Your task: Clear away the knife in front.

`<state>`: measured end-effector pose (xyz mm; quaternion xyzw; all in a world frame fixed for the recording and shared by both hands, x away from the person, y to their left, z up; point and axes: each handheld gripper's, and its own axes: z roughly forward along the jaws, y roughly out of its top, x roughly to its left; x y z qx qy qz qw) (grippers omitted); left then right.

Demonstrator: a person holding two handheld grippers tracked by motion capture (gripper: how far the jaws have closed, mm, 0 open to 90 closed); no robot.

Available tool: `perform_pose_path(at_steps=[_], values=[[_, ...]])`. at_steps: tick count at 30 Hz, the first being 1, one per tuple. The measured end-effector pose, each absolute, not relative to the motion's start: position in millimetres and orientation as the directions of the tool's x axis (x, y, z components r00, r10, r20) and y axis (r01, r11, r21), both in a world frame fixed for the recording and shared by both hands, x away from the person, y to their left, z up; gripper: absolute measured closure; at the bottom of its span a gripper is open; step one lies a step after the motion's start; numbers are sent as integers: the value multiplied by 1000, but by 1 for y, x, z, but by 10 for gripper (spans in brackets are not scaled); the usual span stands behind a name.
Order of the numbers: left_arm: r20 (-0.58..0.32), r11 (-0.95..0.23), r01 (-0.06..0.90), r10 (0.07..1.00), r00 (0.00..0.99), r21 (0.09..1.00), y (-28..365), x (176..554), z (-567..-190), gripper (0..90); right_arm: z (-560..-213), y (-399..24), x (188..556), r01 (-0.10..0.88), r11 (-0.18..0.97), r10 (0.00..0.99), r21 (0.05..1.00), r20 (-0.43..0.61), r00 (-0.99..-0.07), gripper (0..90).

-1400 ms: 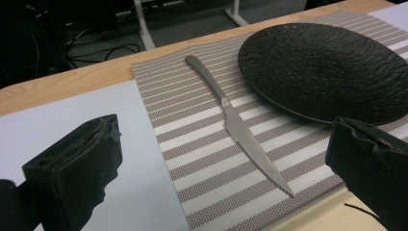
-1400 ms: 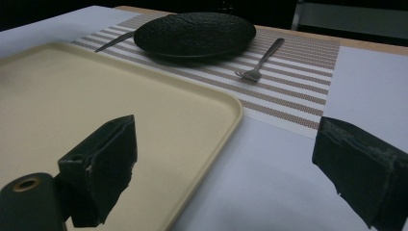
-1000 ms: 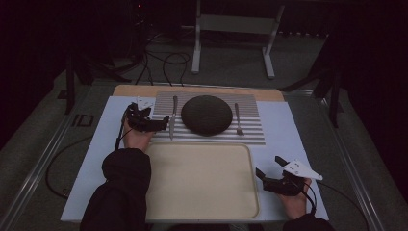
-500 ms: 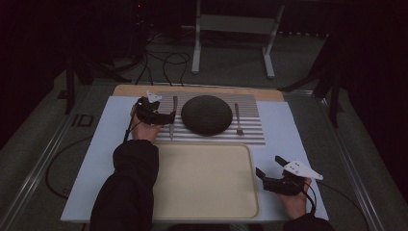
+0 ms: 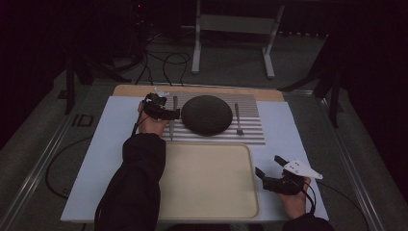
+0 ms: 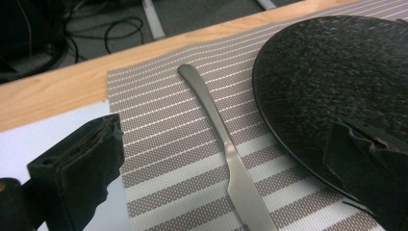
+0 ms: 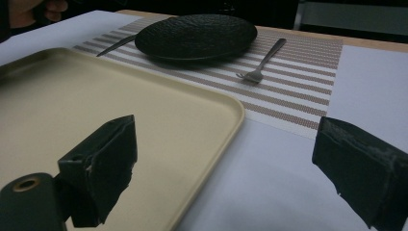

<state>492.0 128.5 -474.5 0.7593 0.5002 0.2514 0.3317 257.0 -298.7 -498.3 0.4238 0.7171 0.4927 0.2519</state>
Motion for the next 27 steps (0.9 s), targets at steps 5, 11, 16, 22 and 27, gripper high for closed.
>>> perform_pose_path(at_steps=[5,11,16,22,27], values=[[57,-278,609,933,356,743,123,503,-476,28,-498,-300,257,364,143,857,920,69,-511,85],[63,-264,676,950,306,689,115,522,-480,103,-499,-301,257,371,131,858,920,82,-507,85],[60,-243,719,961,270,651,111,529,-486,224,-499,-302,258,368,131,860,921,80,-505,85],[-35,-198,756,960,279,623,110,536,-504,519,-499,-303,258,369,124,859,921,87,-504,86],[-37,-193,777,963,268,600,104,540,-511,620,-499,-303,258,372,123,860,920,89,-503,86]])
